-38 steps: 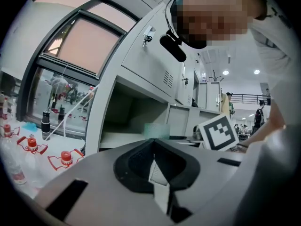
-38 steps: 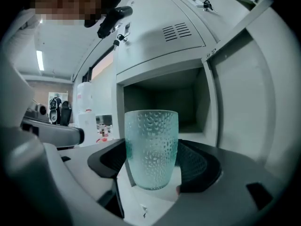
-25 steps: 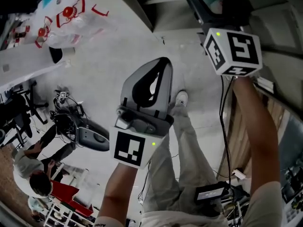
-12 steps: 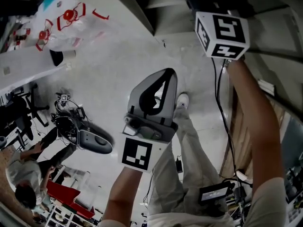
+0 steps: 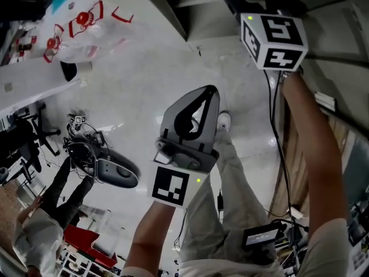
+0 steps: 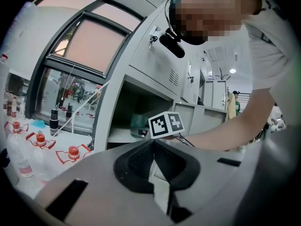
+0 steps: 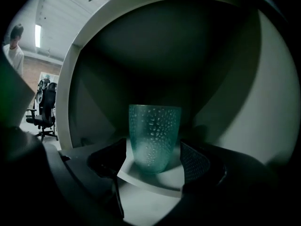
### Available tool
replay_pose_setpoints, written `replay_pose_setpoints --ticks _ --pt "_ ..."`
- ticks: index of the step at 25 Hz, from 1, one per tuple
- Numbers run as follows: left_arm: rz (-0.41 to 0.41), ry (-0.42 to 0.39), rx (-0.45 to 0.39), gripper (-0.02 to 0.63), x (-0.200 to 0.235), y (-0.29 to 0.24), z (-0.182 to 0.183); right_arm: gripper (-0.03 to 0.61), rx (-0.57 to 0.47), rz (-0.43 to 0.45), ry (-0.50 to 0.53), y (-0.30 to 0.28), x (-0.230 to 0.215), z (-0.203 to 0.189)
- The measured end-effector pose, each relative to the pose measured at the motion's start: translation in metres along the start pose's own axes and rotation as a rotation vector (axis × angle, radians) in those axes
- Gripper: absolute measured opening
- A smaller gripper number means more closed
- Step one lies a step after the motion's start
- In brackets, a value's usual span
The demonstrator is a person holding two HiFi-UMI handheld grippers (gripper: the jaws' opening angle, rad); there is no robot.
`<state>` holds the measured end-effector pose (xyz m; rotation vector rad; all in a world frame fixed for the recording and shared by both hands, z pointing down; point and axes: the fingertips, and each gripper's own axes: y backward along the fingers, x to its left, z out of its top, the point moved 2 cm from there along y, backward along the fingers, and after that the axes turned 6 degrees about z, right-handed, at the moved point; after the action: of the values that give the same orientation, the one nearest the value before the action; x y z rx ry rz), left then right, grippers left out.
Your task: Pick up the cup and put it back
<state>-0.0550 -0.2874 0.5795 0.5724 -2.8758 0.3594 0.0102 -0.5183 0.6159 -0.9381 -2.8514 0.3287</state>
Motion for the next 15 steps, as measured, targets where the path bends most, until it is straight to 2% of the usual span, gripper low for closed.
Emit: replay_pose_setpoints --ticks 8,9,11,12,15 --pt "-0.003 0.01 0.017 0.008 0.0 0.015 0.0 0.332 -0.041 -0.016 -0.051 0.043 0.014 0.001" --pt "-0.002 0.015 0.014 0.008 0.0 0.017 0.001 0.281 -0.043 -0.017 -0.059 0.05 0.018 0.001" --pt "-0.004 0.024 0.009 0.009 0.001 0.019 0.003 0.124 -0.051 -0.032 -0.068 0.063 0.022 0.004" --pt "-0.007 0.028 0.007 0.008 0.001 0.019 0.005 0.073 -0.055 -0.039 -0.071 0.069 0.024 0.006" --pt "-0.027 0.04 0.008 0.008 0.0 0.022 0.006 0.026 -0.057 -0.056 -0.109 0.09 0.031 0.007"
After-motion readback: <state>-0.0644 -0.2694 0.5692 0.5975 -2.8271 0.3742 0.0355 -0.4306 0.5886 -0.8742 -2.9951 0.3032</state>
